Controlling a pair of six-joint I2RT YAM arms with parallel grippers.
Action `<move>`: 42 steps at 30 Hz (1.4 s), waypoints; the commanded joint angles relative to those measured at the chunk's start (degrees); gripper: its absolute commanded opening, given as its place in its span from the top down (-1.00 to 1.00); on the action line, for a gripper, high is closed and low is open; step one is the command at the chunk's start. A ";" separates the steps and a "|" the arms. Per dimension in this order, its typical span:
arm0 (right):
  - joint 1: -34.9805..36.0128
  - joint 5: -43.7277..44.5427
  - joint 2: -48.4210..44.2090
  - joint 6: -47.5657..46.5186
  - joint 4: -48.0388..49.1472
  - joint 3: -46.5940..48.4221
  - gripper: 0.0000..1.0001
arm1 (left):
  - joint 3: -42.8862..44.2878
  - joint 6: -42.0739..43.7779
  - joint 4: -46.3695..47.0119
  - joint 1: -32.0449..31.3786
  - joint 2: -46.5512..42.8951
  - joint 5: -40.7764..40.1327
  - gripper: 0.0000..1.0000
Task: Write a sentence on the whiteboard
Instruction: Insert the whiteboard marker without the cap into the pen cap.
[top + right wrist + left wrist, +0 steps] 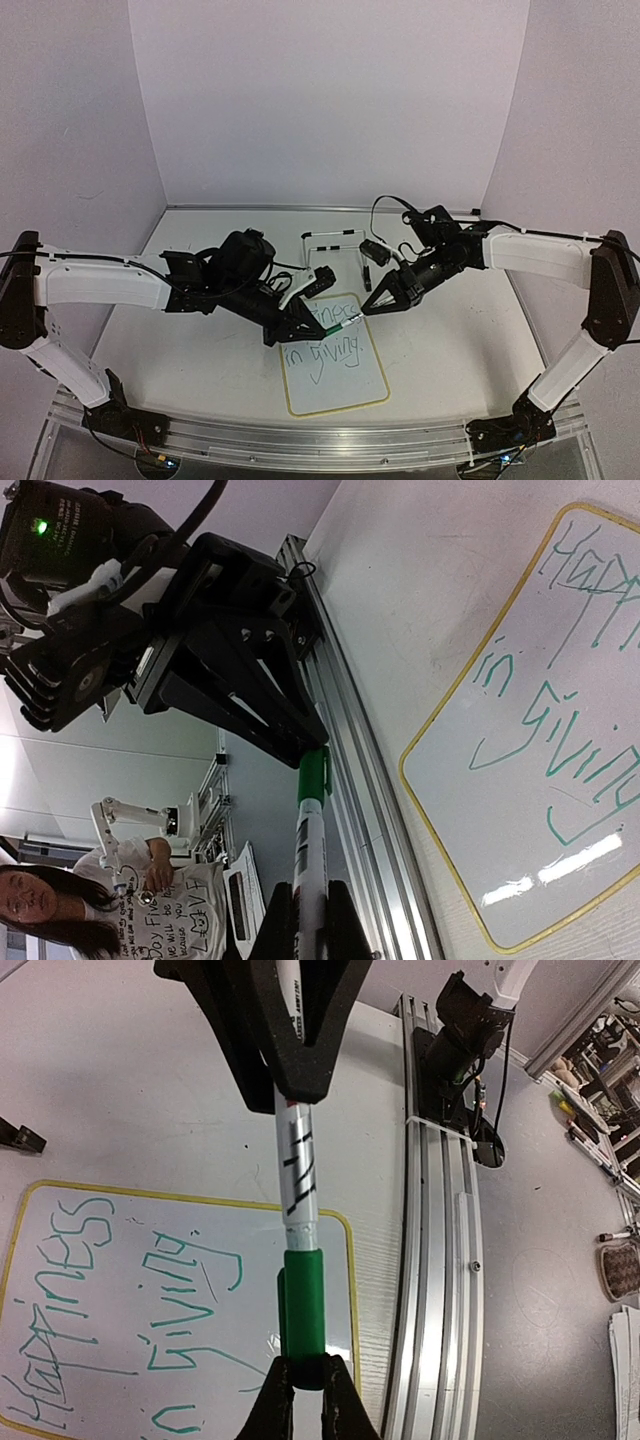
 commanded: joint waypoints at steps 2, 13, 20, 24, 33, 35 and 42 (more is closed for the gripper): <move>1.48 -1.95 -0.31 2.47 5.66 0.48 1.00 | 1.66 -2.41 12.11 0.05 0.56 -1.21 1.00; 3.95 -2.21 0.24 1.69 5.50 0.25 1.00 | 5.01 -3.57 13.86 0.04 2.12 1.41 1.00; 4.99 -2.42 1.11 1.39 5.53 0.93 1.00 | 6.81 -3.12 15.88 0.04 2.27 1.59 1.00; 5.41 -2.50 1.57 1.31 5.50 1.21 1.00 | 7.58 -3.08 16.96 0.05 2.56 1.14 1.00; 5.73 2.07 0.90 1.62 5.44 1.55 1.00 | 8.62 -3.02 16.16 0.05 3.06 0.44 1.00; 5.08 8.50 -0.39 2.35 5.33 1.79 1.00 | 7.94 -3.02 14.46 0.05 2.42 -0.90 0.96; -7.01 23.26 -5.68 6.29 5.42 -2.50 1.00 | -0.31 -8.63 9.82 0.50 -3.50 -13.85 -0.05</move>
